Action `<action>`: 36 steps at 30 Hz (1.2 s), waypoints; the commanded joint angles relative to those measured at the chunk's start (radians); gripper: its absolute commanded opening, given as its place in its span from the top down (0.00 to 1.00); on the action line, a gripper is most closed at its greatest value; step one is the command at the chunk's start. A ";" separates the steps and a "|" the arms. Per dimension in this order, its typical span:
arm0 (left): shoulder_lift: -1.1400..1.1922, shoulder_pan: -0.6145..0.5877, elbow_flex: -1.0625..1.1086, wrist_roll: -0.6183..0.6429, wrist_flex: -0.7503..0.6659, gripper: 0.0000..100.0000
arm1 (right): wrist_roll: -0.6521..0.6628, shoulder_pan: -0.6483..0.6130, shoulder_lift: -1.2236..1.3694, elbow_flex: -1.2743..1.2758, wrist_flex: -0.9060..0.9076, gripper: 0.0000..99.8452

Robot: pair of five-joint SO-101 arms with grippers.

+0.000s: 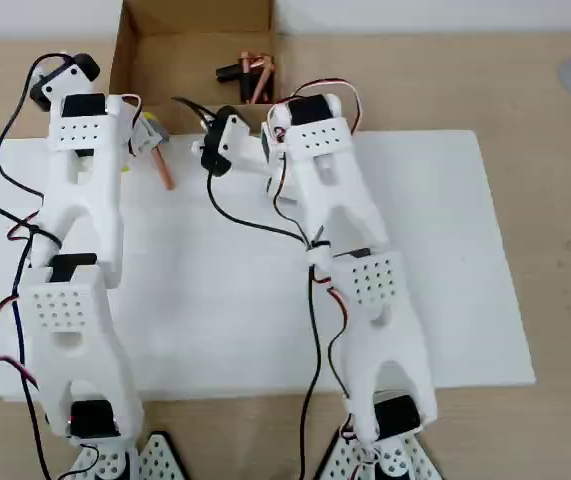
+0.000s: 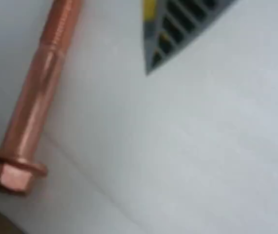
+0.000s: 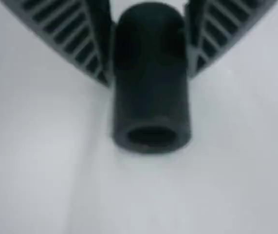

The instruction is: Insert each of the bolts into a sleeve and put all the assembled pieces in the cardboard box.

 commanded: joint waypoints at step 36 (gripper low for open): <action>-0.012 -0.002 -0.006 -0.017 -0.015 0.71 | -0.014 0.010 -0.010 -0.166 0.163 0.90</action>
